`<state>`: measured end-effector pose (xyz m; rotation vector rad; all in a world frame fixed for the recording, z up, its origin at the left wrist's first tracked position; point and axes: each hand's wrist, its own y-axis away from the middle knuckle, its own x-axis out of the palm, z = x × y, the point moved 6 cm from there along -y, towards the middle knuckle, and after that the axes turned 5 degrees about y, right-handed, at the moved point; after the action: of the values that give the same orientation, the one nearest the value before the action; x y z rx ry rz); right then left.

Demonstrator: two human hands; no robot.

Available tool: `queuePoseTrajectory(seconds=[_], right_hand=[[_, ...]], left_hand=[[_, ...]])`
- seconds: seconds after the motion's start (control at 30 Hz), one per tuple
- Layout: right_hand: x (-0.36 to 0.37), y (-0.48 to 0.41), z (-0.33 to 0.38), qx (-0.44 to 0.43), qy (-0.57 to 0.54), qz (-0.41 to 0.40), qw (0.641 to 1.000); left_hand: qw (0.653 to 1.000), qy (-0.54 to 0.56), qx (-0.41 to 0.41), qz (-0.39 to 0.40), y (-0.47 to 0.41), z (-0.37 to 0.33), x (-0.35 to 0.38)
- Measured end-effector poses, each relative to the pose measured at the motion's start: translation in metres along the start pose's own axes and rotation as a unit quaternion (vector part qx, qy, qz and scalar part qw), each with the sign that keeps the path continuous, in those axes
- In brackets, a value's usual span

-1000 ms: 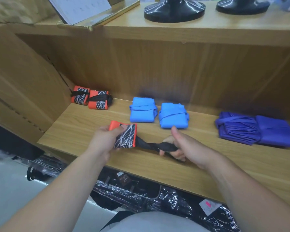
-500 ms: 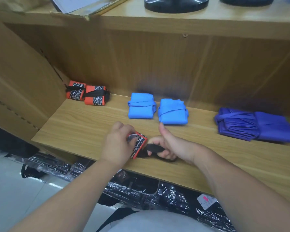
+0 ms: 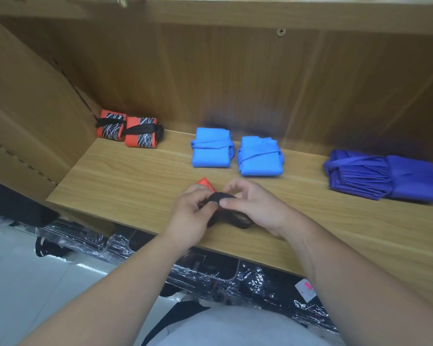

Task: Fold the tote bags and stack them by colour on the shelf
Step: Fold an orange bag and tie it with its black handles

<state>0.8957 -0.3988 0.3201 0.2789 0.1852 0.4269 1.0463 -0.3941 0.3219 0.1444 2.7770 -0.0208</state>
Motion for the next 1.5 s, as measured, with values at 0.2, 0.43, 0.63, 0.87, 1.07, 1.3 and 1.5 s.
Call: queuePoseTrajectory(seconds=[0.2,0.43,0.63,0.87,1.07,1.3,1.5], right_hand=[[-0.006,0.012,-0.015,-0.011,0.083,-0.043,0.996],[-0.004,0.017,-0.017,-0.038,0.09,-0.172,0.98],[0.014,0.017,-0.019,0.053,-0.282,-0.175,0.942],[0.013,0.017,-0.018,0.074,-0.293,-0.159,0.94],[0.026,0.016,-0.017,0.0,-0.322,-0.142,0.936],[0.039,0.006,-0.003,-0.047,-0.221,-0.161,0.961],[0.049,-0.007,0.0,-0.073,-0.154,-0.177,0.969]], left_hand=[[0.987,0.122,-0.101,0.031,0.008,-0.001,-0.007],[0.977,0.147,-0.151,0.014,0.009,-0.006,-0.012],[0.986,0.105,-0.124,0.022,0.009,-0.012,-0.008],[0.978,0.1,-0.117,0.138,0.015,-0.01,-0.016],[0.987,0.137,-0.078,0.003,0.025,-0.009,-0.022],[0.972,0.195,-0.077,-0.104,0.037,-0.003,-0.035],[0.956,0.251,-0.102,-0.109,0.035,0.0,-0.039]])
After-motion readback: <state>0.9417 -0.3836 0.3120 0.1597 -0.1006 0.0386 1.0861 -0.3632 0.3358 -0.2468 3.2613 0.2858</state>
